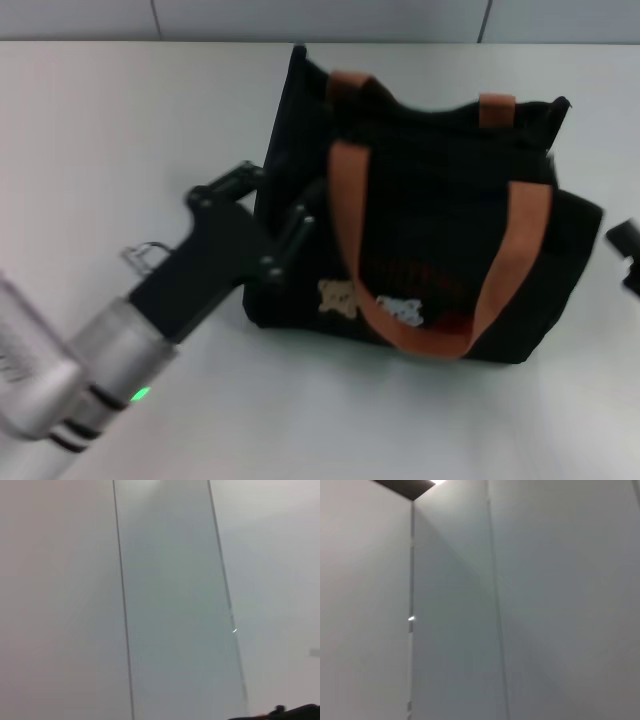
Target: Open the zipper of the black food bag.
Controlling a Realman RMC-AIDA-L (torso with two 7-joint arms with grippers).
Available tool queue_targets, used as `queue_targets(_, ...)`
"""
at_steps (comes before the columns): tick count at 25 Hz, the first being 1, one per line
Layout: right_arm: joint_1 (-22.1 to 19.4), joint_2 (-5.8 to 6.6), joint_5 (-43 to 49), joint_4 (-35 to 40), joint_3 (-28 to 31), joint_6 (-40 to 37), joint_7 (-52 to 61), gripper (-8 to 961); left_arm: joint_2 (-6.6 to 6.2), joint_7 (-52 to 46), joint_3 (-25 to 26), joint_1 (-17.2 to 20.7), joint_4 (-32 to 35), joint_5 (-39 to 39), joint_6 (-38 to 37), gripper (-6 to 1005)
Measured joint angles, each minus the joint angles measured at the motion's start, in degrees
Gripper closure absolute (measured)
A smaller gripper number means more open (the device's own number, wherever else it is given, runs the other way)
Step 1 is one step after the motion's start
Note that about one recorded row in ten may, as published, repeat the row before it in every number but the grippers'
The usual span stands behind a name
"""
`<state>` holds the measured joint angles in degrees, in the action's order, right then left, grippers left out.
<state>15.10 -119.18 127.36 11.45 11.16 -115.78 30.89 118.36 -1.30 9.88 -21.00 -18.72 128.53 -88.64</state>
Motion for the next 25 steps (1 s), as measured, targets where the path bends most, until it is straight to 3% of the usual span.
queue_targets(6,2.5,0.04,0.0,4.85,-9.89,0.02,4.34,110,-0.02,-16.67,-0.47,-0.71,15.69,5.37,-10.17,633)
queue_targets(9,3.07,0.06,0.0,6.53,-15.49,-0.73,5.12,111,-0.19,-21.67,-1.96,-0.74,23.64,9.9,-17.93,516)
queue_targets(12,3.72,0.07,-0.01,8.3,-21.58,-1.0,6.63,112,-0.47,-24.94,-6.13,-0.84,28.46,13.22,-23.71,300)
queue_targets(14,4.33,0.08,-0.01,8.8,-23.74,-0.69,8.15,112,-1.0,-28.17,-9.89,-1.11,29.84,13.79,-24.85,248)
queue_targets(17,5.03,0.08,-0.01,8.92,-25.49,-0.33,8.85,112,-0.79,-29.67,-12.79,-1.63,30.62,13.97,-24.52,170)
queue_targets(20,5.3,0.09,-0.15,8.98,-25.76,-0.07,8.9,112,-0.03,-29.7,-13.64,-2.12,31.27,13.9,-24.0,170)
queue_targets(25,4.96,0.14,-0.44,9.79,-25.46,-1.28,9.36,112,0.1,-29.83,-13.67,-2.53,31.27,13.98,-23.66,170)
